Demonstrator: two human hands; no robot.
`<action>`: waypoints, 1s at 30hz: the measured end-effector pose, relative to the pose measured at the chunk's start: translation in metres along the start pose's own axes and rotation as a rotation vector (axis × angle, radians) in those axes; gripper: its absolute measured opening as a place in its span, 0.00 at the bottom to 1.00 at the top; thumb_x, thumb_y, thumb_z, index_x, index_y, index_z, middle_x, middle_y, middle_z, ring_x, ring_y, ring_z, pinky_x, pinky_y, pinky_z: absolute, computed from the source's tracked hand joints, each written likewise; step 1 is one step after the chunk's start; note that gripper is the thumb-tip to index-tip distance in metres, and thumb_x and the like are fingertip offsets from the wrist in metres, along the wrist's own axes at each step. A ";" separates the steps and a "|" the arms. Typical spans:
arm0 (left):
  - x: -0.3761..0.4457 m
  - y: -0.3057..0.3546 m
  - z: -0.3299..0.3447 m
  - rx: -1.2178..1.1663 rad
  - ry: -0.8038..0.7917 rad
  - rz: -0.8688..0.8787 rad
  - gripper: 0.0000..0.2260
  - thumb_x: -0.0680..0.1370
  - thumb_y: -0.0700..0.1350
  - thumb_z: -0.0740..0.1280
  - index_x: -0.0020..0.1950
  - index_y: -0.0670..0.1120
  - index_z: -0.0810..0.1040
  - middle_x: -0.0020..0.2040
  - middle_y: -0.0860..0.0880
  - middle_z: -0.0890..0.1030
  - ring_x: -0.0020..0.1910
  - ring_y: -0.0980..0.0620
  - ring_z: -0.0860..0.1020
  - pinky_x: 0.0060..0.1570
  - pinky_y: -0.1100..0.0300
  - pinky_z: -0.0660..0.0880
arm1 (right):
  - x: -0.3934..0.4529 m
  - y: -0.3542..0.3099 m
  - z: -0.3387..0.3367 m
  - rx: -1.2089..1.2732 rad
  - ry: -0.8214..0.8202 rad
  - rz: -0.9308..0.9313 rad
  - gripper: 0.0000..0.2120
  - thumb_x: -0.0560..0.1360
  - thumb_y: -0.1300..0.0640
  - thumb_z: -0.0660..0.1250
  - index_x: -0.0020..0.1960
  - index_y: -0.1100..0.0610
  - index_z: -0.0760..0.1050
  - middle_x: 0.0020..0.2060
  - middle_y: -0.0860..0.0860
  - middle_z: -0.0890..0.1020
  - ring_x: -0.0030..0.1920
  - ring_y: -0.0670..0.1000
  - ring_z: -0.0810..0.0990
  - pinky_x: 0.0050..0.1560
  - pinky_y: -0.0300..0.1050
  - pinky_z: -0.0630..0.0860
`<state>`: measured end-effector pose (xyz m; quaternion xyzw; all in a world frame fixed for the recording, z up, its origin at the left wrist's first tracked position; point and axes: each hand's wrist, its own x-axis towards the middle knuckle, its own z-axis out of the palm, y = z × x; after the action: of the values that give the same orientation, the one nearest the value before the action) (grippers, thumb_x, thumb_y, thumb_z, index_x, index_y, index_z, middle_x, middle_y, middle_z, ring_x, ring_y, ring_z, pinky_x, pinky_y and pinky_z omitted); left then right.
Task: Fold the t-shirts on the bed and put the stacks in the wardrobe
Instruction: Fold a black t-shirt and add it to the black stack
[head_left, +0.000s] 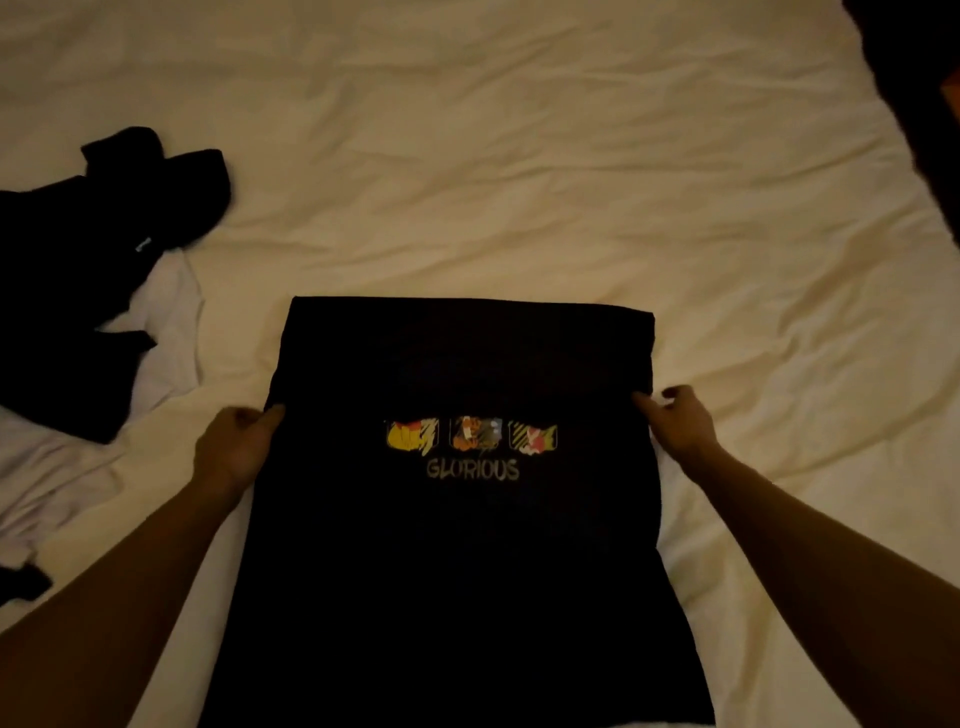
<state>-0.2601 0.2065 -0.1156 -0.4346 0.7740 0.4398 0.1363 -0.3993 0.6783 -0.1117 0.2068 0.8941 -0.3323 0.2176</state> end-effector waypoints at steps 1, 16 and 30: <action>0.010 0.013 0.003 -0.038 0.029 -0.011 0.20 0.80 0.58 0.66 0.60 0.41 0.78 0.53 0.46 0.80 0.56 0.40 0.78 0.51 0.49 0.71 | 0.013 -0.012 -0.002 0.024 0.018 -0.015 0.32 0.77 0.45 0.68 0.70 0.66 0.65 0.64 0.63 0.75 0.62 0.63 0.75 0.58 0.54 0.73; 0.091 0.098 0.028 -0.263 0.006 -0.029 0.17 0.78 0.43 0.70 0.66 0.40 0.76 0.61 0.39 0.80 0.56 0.37 0.79 0.63 0.41 0.74 | 0.091 -0.072 0.009 0.413 -0.078 -0.013 0.12 0.77 0.62 0.68 0.60 0.62 0.77 0.47 0.55 0.82 0.44 0.53 0.81 0.47 0.50 0.79; 0.024 0.099 -0.009 -0.383 0.088 0.196 0.13 0.77 0.35 0.68 0.62 0.41 0.77 0.47 0.48 0.80 0.44 0.53 0.78 0.46 0.63 0.76 | 0.022 -0.068 -0.039 0.551 -0.012 -0.161 0.08 0.78 0.64 0.67 0.56 0.58 0.77 0.43 0.52 0.82 0.41 0.49 0.82 0.33 0.35 0.79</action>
<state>-0.3511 0.2092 -0.0697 -0.3940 0.7200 0.5706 -0.0260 -0.4625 0.6623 -0.0623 0.1845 0.7824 -0.5800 0.1317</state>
